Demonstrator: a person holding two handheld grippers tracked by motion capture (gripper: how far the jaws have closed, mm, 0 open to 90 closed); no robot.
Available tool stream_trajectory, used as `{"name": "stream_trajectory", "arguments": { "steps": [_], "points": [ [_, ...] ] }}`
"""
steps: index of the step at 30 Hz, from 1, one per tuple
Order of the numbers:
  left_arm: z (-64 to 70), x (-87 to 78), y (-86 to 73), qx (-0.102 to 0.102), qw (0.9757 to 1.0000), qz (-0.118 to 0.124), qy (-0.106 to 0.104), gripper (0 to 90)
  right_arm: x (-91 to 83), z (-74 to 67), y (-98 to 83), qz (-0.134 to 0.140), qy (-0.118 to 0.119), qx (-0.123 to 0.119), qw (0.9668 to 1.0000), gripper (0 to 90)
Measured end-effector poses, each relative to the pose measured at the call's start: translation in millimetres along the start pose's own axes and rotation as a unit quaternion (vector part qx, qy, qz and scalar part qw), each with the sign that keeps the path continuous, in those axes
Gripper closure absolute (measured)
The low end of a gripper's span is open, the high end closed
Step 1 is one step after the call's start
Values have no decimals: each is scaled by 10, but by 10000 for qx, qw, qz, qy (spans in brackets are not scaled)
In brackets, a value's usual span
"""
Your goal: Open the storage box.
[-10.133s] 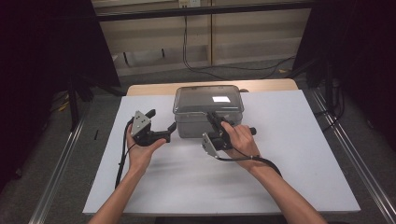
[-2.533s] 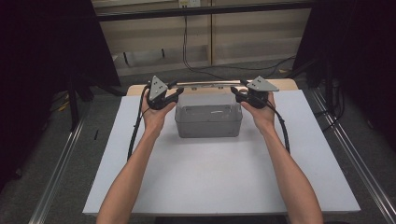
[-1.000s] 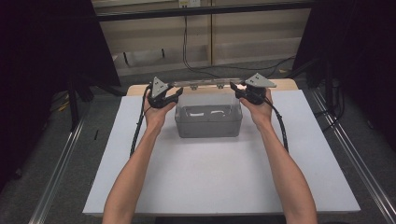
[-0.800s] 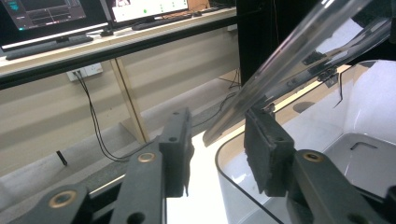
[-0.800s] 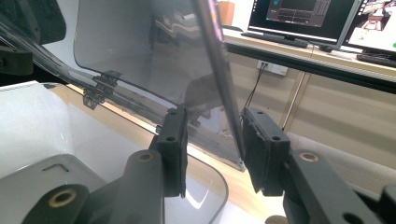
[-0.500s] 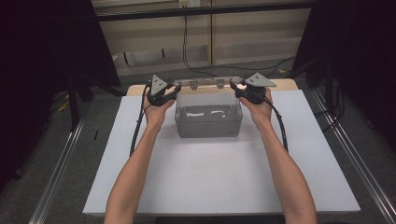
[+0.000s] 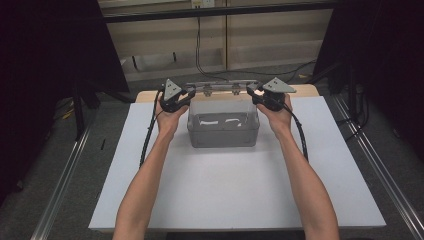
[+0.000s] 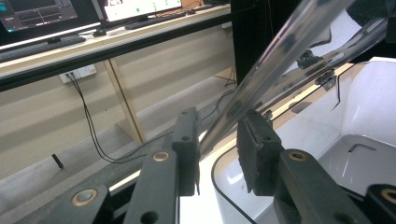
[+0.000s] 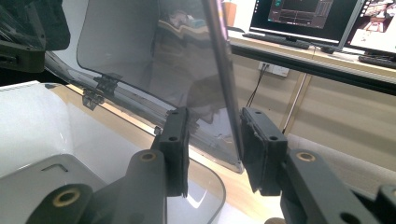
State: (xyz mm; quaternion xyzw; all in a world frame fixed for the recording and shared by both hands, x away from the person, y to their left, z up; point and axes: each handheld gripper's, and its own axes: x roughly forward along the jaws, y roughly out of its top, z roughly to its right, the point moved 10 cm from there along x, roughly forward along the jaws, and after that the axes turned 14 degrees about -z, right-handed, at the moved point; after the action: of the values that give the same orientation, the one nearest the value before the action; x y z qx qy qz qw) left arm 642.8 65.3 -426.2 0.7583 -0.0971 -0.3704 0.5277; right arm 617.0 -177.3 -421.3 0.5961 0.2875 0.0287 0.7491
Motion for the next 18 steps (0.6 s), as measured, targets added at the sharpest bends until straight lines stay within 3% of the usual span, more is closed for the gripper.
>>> {"name": "stream_trajectory", "arguments": {
  "steps": [4,12,18],
  "points": [
    [-7,11,14,-82,10000,36,10,707,11,11,14,5,-15,-5,10000,634],
    [-25,12,29,-23,10000,-36,13,722,52,31,13,-54,-102,-108,9999,606],
    [-35,13,27,23,10000,-96,11,725,106,30,-13,-81,-71,-49,9999,617]
  ]
}}
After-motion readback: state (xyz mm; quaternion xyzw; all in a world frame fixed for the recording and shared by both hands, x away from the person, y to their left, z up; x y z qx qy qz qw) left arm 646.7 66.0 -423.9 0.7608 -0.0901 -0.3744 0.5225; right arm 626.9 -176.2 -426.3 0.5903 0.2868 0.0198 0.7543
